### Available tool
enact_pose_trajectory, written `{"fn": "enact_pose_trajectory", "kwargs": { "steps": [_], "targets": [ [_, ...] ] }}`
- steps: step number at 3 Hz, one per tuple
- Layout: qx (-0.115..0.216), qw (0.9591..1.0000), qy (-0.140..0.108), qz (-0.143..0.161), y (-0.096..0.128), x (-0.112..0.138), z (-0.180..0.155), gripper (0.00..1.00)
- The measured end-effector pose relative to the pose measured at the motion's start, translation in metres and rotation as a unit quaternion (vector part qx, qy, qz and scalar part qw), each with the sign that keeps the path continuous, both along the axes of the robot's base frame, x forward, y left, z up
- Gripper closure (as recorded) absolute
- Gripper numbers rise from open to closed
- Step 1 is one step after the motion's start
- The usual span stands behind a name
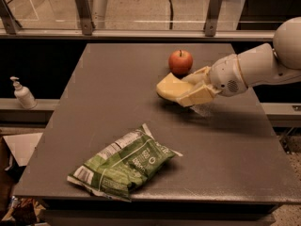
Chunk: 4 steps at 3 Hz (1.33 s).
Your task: Move sponge near green jalapeno chip bag
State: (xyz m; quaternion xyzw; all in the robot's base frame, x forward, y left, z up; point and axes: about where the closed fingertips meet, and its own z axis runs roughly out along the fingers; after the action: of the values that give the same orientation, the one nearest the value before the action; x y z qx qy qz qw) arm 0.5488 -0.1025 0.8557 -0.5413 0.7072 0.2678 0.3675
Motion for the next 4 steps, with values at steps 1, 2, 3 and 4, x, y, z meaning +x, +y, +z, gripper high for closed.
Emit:
{"fn": "enact_pose_trajectory", "kwargs": {
  "steps": [1, 2, 3, 4],
  "targets": [
    [0.008, 0.9997, 0.009, 0.020, -0.014, -0.022, 0.000, 1.00],
    [0.015, 0.9982, 0.020, 0.054, -0.014, -0.054, -0.005, 1.00],
    [0.009, 0.9953, 0.030, 0.091, -0.002, -0.082, -0.016, 1.00],
    [-0.009, 0.9918, 0.034, 0.123, 0.013, -0.104, -0.030, 1.00]
  ]
}}
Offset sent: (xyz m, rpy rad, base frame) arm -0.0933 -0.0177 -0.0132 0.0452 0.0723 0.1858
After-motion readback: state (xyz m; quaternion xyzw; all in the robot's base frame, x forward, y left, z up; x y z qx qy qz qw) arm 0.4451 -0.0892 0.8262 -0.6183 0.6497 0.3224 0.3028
